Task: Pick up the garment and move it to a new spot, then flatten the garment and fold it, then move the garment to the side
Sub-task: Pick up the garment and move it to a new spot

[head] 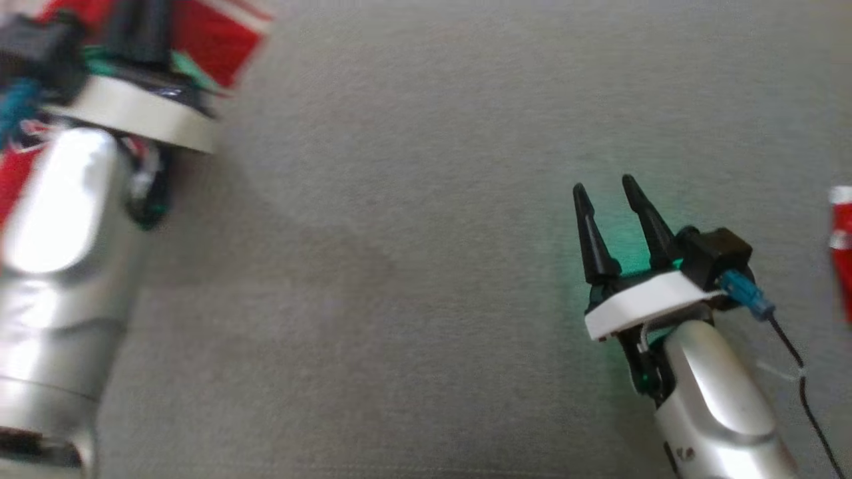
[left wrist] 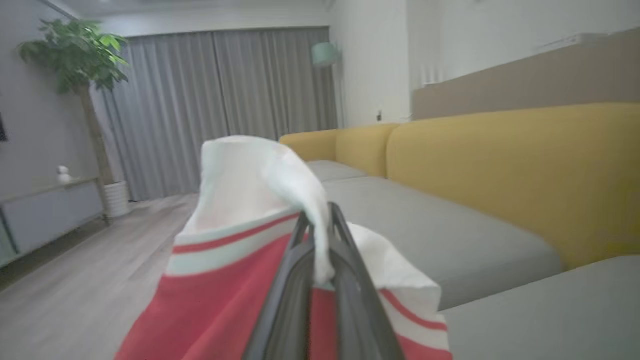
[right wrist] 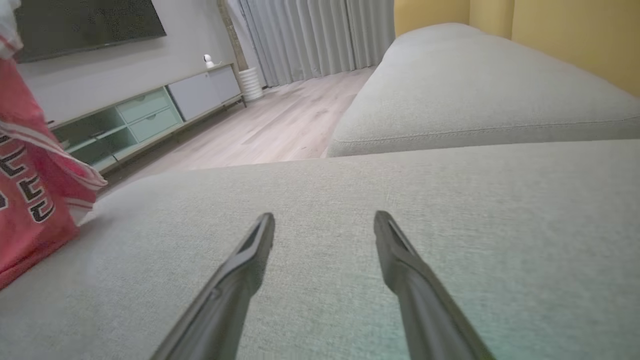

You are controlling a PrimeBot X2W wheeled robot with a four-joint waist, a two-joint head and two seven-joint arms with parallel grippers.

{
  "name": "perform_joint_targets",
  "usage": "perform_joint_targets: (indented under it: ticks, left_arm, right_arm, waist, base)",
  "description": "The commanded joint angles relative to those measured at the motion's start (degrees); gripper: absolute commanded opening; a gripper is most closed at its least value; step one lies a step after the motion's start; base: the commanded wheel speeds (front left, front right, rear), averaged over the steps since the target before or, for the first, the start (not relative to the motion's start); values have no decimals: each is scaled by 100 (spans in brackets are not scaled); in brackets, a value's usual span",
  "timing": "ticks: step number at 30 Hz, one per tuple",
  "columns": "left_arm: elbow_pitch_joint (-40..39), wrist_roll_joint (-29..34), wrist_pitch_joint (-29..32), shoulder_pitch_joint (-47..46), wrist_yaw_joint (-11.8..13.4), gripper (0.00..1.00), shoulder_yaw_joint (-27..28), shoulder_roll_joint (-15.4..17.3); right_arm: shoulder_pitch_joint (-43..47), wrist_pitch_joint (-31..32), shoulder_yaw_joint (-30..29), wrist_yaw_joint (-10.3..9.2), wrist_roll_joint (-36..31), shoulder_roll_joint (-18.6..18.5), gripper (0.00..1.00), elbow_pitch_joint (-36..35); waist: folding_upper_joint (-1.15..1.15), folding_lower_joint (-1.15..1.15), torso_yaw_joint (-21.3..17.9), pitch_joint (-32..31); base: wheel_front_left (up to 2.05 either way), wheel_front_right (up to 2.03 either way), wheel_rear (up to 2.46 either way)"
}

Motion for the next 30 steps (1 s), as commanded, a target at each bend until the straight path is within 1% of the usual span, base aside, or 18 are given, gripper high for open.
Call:
perform_joint_targets:
  ticks: [1,4,7,8,10,12,13,14,15,18,20,21,22,23,24,25,30]
  left_arm:
    - [-361,-97,-27,-279,9,0,-25,92]
    - [-754,-245,-27,-342,9,0,-488,-133]
    - [-977,-433,-27,-406,9,0,-875,-480]
    - [-1014,-467,-28,-436,9,0,-997,-606]
    - [-1020,-299,-28,-529,9,0,-1302,-771]
    - [-946,-317,-28,-489,9,0,-1363,-1044]
    - [-855,-287,-28,-452,9,25,-1384,-1146]
    - [-739,-254,-28,-407,11,81,-1406,-1234]
    - [-613,-229,-28,-349,36,100,-1382,-1306]
    - [-251,-61,-28,-120,128,100,-1294,-1401]
    - [-70,47,-28,134,178,100,-1184,-1411]
    - [-47,108,-28,281,229,100,-1087,-1402]
    - [-47,108,-28,281,229,100,-1087,-1402]
    - [-54,256,-28,449,286,100,-1039,-1356]
    - [-53,383,-28,653,340,100,-994,-1317]
    - [-118,523,-28,1129,471,100,-798,-1285]
    - [-466,865,-28,2375,754,100,-135,-1115]
  right_arm:
    - [101,-4,113,11,77,26,100,-164]
    - [201,-4,89,11,85,26,100,-141]
    - [268,-4,53,11,102,26,100,-137]
    - [286,-4,43,11,114,26,100,-140]
    - [306,-4,66,11,140,26,100,-153]
    - [316,-4,103,11,151,26,100,-173]
    - [324,-4,114,11,185,26,100,-183]
    - [332,-4,116,11,212,26,100,-189]
    - [333,-4,121,11,227,26,100,-193]
    - [339,-4,97,11,255,26,100,-198]
    - [364,-4,38,11,248,26,100,-201]
    - [380,-4,2,11,240,26,100,-203]
    - [380,-4,2,11,240,26,100,-203]
    - [401,-4,-44,11,234,26,100,-204]
    - [424,-4,-88,11,232,26,100,-205]
    - [475,-4,-154,11,226,26,100,-218]
    - [633,-4,-359,11,99,26,100,-201]
  waist:
    - [0,1,-448,-383]
    - [0,1,-801,-533]
    - [0,1,-1105,-595]
    - [0,1,-1187,-600]
    - [0,1,-1358,-613]
    - [0,1,-1507,-615]
    - [0,1,-1575,-615]
    - [0,1,-1616,-615]
    - [0,1,-1652,-611]
    - [0,1,-1684,-608]
    - [0,1,-1636,-633]
    - [0,1,-1602,-647]
    - [0,1,-1602,-647]
    - [0,1,-1552,-663]
    - [0,1,-1491,-689]
    - [0,1,-1360,-747]
    - [0,1,-1060,-942]
  base:
    - [0,0,0]
    - [0,0,0]
    - [0,0,0]
    - [0,0,0]
    - [0,0,0]
    - [0,0,0]
    - [0,0,0]
    - [0,0,0]
    - [0,0,0]
    - [0,0,0]
    - [0,0,0]
    - [0,0,0]
    - [0,0,0]
    - [0,0,0]
    - [0,0,0]
    - [0,0,0]
    - [0,0,0]
